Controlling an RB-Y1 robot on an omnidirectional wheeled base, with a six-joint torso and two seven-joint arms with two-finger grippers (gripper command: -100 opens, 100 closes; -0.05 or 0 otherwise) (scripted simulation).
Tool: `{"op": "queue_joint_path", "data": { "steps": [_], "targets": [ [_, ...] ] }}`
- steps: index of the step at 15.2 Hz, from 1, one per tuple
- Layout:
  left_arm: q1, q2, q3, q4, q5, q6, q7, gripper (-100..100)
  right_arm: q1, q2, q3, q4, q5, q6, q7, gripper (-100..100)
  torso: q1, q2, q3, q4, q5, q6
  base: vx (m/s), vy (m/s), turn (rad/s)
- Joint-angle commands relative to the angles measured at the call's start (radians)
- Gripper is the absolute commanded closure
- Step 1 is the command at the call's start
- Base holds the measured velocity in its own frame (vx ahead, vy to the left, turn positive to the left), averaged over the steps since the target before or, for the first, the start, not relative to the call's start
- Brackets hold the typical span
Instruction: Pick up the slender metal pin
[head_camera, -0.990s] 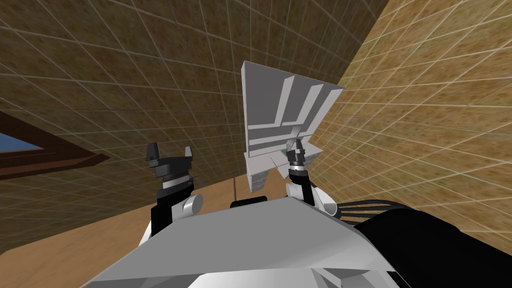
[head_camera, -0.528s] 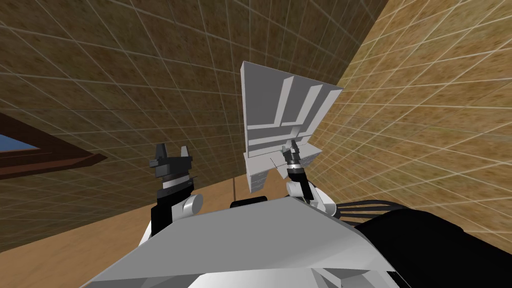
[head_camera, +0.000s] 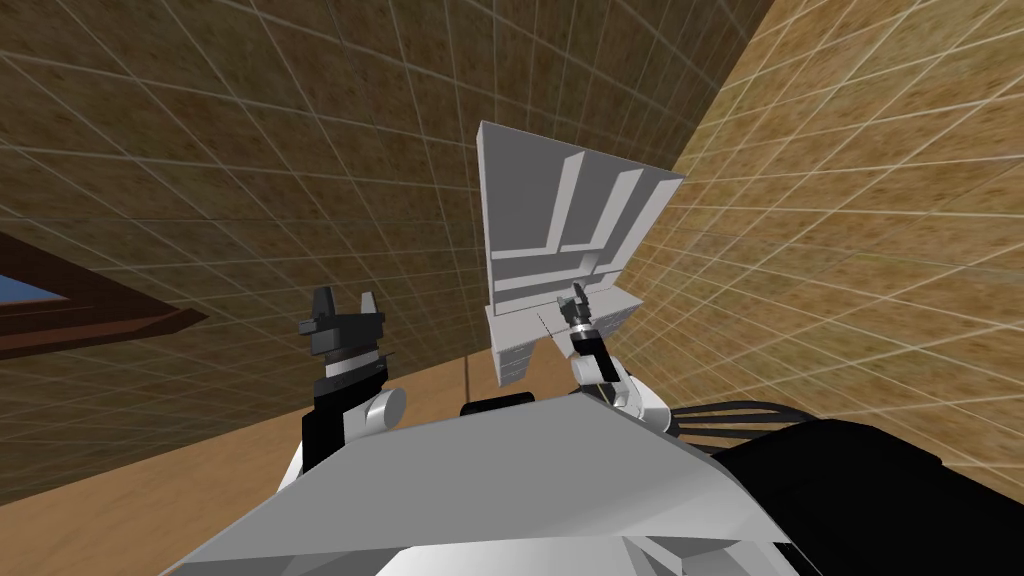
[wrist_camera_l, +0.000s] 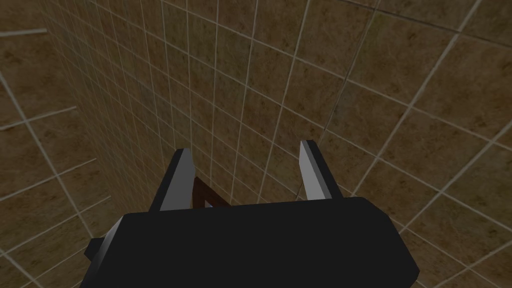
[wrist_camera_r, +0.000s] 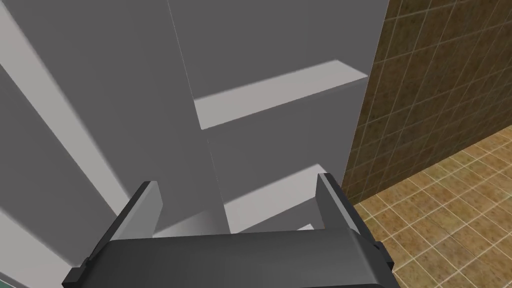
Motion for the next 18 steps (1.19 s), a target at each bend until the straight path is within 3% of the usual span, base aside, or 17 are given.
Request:
{"op": "queue_joint_path", "data": {
  "steps": [1, 2, 3, 6, 7, 9, 10, 12, 13, 15, 16, 17, 18],
  "targets": [
    [0.0, 0.0, 0.0, 0.0, 0.0, 0.0, 0.0, 0, -0.035, -0.023, 0.002, 0.05, -0.031, 0.047, -0.047, -100, 0.0, 0.0, 0.0, 0.0, 0.0, 0.0, 0.01, -0.036, -0.006],
    [0.0, 0.0, 0.0, 0.0, 0.0, 0.0, 0.0, 0, -0.035, -0.023, 0.002, 0.063, -0.031, 0.047, -0.047, -100, 0.0, 0.0, 0.0, 0.0, 0.0, 0.0, 0.01, -0.037, -0.001],
    [0.0, 0.0, 0.0, 0.0, 0.0, 0.0, 0.0, 0, -0.062, -0.036, 0.004, 0.096, -0.054, 0.086, -0.081, -100, 0.0, 0.0, 0.0, 0.0, 0.0, 0.0, 0.006, -0.041, -0.006],
    [0.0, 0.0, 0.0, 0.0, 0.0, 0.0, 0.0, 0, -0.091, -0.049, 0.006, 0.149, -0.078, 0.13, -0.116, -100, -0.001, 0.0, 0.0, 0.0, 0.0, 0.0, 0.007, -0.042, -0.002],
    [0.0, 0.0, 0.0, 0.0, 0.0, 0.0, 0.0, 0, -0.12, -0.06, 0.008, 0.177, -0.103, 0.163, -0.148, -100, -0.001, 0.0, 0.0, 0.0, 0.0, 0.0, 0.005, -0.046, -0.008],
    [0.0, 0.0, 0.0, 0.0, 0.0, 0.0, 0.0, 0, -0.12, -0.06, 0.008, 0.194, -0.103, 0.175, -0.154, -100, -0.001, 0.0, 0.0, 0.0, 0.0, 0.0, 0.008, -0.035, -0.001],
    [0.0, 0.0, 0.0, 0.0, 0.0, 0.0, 0.0, 0, -0.151, -0.07, 0.011, 0.222, -0.13, 0.221, -0.192, -100, 0.0, 0.0, 0.0, 0.0, 0.0, 0.0, 0.007, -0.032, -0.006],
    [0.0, 0.0, 0.0, 0.0, 0.0, 0.0, 0.0, 0, -0.151, -0.07, 0.011, 0.241, -0.13, 0.221, -0.192, -100, 0.0, 0.0, 0.0, 0.0, 0.0, 0.0, 0.005, -0.028, 0.0],
    [0.0, 0.0, 0.0, 0.0, 0.0, 0.0, 0.0, 0, -0.183, -0.079, 0.013, 0.274, -0.157, 0.265, -0.232, -100, 0.0, 0.0, 0.0, 0.0, 0.0, 0.0, 0.005, -0.029, -0.009],
    [0.0, 0.0, 0.0, 0.0, 0.0, 0.0, 0.0, 0, -0.183, -0.079, 0.013, 0.29, -0.157, 0.269, -0.232, -100, 0.0, 0.0, 0.0, 0.0, 0.0, 0.0, 0.007, -0.028, -0.001],
    [0.0, 0.0, 0.0, 0.0, 0.0, 0.0, 0.0, 0, -0.216, -0.088, 0.016, 0.328, -0.185, 0.309, -0.273, -100, 0.0, 0.0, 0.0, 0.0, 0.0, 0.0, 0.008, -0.029, -0.008],
    [0.0, 0.0, 0.0, 0.0, 0.0, 0.0, 0.0, 0, -0.216, -0.088, 0.016, 0.34, -0.185, 0.317, -0.273, -100, 0.0, 0.0, 0.0, 0.0, 0.0, 0.0, 0.009, -0.033, 0.001],
    [0.0, 0.0, 0.0, 0.0, 0.0, 0.0, 0.0, 0, -0.25, -0.095, 0.019, 0.369, -0.213, 0.343, -0.309, -100, 0.0, 0.0, 0.0, 0.0, 0.0, 0.0, 0.009, -0.042, -0.011]
  ]
}}
